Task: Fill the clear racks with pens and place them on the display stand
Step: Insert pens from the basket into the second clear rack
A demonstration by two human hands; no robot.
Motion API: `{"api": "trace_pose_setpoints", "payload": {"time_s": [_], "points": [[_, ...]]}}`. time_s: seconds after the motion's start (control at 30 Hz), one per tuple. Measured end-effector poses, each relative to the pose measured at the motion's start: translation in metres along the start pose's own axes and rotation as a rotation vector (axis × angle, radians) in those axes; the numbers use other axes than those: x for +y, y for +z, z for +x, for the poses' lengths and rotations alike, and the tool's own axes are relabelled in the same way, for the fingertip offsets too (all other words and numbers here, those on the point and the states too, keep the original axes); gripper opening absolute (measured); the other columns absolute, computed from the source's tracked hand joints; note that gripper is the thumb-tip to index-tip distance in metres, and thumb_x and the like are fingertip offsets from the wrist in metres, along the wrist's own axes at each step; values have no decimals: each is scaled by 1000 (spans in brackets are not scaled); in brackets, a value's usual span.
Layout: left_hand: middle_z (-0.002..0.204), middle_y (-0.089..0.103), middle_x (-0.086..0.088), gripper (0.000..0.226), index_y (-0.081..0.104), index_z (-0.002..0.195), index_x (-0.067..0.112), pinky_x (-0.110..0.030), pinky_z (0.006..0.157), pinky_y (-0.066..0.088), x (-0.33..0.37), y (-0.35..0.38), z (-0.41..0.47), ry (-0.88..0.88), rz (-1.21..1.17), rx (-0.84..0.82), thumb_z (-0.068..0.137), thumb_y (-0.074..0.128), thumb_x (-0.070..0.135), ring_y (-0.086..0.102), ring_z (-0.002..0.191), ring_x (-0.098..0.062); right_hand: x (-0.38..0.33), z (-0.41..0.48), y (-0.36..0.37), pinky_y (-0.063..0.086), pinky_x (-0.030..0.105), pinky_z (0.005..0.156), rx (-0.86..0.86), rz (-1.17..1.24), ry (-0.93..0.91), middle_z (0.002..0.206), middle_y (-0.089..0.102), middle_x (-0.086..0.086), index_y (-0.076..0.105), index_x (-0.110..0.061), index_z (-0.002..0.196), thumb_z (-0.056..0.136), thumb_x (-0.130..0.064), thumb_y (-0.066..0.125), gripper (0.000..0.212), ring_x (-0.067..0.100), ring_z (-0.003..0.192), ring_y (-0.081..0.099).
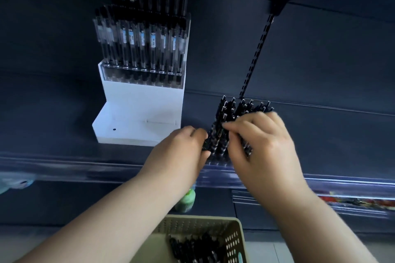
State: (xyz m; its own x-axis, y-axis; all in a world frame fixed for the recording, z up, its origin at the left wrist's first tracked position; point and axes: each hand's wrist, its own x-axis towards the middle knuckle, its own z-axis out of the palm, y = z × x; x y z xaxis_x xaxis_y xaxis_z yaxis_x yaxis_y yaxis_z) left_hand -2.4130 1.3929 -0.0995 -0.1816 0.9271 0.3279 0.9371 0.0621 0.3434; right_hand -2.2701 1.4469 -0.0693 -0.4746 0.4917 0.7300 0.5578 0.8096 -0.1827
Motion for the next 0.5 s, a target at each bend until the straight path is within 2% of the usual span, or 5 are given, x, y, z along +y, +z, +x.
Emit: {"api": "trace_pose_setpoints", "payload": {"time_s": [0.13,0.23,0.33,0.4,0.5], "points": [[109,52,1,27,49,119,19,-32,70,44,0,1,-33,84,132,-117,95,45,32,52,101,-20,-12,-36,8,45,27,72,-110,79,-57,85,64,3,73,-8,91,79,-7,60,17,23,79,55],[110,50,-6,23,47,115,14,-36,71,41,-2,16,-60,147,275,-349,94,46,22,50,107,-29,-15,-64,23,50,30,70,-265,140,-35,83,65,1,73,-10,89,77,-9,61,17,23,79,56],[115,51,-13,27,51,116,7,-39,79,43,-8,39,-83,211,405,-605,90,47,5,49,112,-34,-13,-93,44,49,36,81,-656,41,51,96,64,3,72,-14,98,84,-16,52,24,25,96,54],[118,53,-15,29,54,118,4,-41,86,43,-16,57,-96,239,476,-739,90,46,1,48,115,-34,-7,-119,60,45,32,89,-929,-49,159,110,59,2,66,-16,107,89,-22,44,29,22,109,48],[126,50,-18,34,52,123,1,-43,93,41,-31,87,-113,186,493,-932,90,44,-2,45,121,-36,-5,-151,76,46,28,78,-1208,-110,469,111,62,7,64,-16,105,86,-19,47,26,27,104,58]]}}
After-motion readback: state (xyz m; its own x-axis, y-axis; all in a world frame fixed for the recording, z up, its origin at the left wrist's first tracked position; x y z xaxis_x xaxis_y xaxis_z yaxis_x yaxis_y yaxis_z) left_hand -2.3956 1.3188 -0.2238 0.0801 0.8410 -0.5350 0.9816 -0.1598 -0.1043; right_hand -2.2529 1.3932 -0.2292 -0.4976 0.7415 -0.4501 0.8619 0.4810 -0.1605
